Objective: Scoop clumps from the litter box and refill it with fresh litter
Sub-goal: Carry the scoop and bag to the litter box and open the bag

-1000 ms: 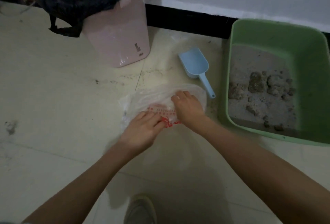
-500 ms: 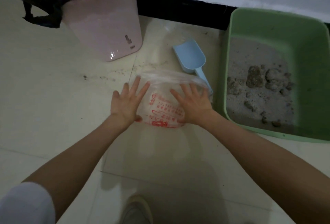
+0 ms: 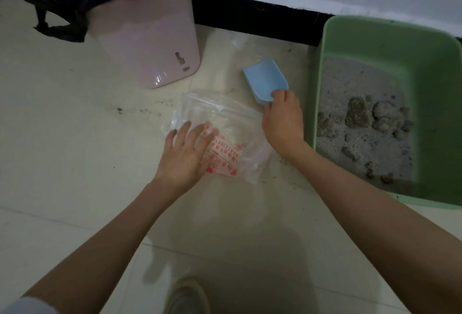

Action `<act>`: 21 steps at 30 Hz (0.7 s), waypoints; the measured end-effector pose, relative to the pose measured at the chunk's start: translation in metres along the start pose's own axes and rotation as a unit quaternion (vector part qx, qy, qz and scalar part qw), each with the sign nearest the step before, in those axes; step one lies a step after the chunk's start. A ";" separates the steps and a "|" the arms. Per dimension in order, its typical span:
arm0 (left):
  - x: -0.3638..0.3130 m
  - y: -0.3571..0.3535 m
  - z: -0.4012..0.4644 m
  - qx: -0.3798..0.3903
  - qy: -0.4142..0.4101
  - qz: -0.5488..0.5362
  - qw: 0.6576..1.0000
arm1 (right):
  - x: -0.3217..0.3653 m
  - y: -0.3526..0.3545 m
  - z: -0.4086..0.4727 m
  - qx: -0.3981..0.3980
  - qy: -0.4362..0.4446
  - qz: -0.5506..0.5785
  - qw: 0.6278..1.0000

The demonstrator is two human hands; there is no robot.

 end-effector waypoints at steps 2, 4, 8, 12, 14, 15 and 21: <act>-0.007 -0.016 -0.001 0.105 -0.009 -0.039 0.994 | -0.012 -0.011 0.008 0.069 -0.092 0.026 0.993; -0.009 -0.032 -0.007 0.189 -0.033 -0.031 0.981 | -0.018 -0.026 0.013 0.125 -0.145 0.046 0.980; -0.010 -0.051 -0.010 0.228 -0.034 0.011 0.973 | -0.020 -0.040 0.017 0.178 -0.179 0.082 0.964; -0.010 -0.052 -0.006 0.213 0.004 -0.018 0.977 | -0.017 -0.037 0.019 0.177 -0.216 0.179 0.943; -0.013 -0.049 -0.006 0.218 0.019 -0.026 0.976 | -0.014 -0.030 0.022 0.171 -0.208 0.202 0.942; -0.015 -0.048 -0.005 0.223 0.026 -0.032 0.974 | -0.013 -0.024 0.023 0.165 -0.202 0.214 0.941; -0.046 -0.037 0.018 0.215 0.068 -0.068 0.972 | -0.026 0.037 0.021 0.140 -0.165 0.329 0.919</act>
Point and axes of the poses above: each hand's wrist, its own z-axis towards the middle knuckle, its own y-axis out of the back of the hand, x = y × z, the point moved 3 cm from there along z, towards the middle knuckle, and after that the axes turned 7 degrees about -z, right-handed, at the moved point
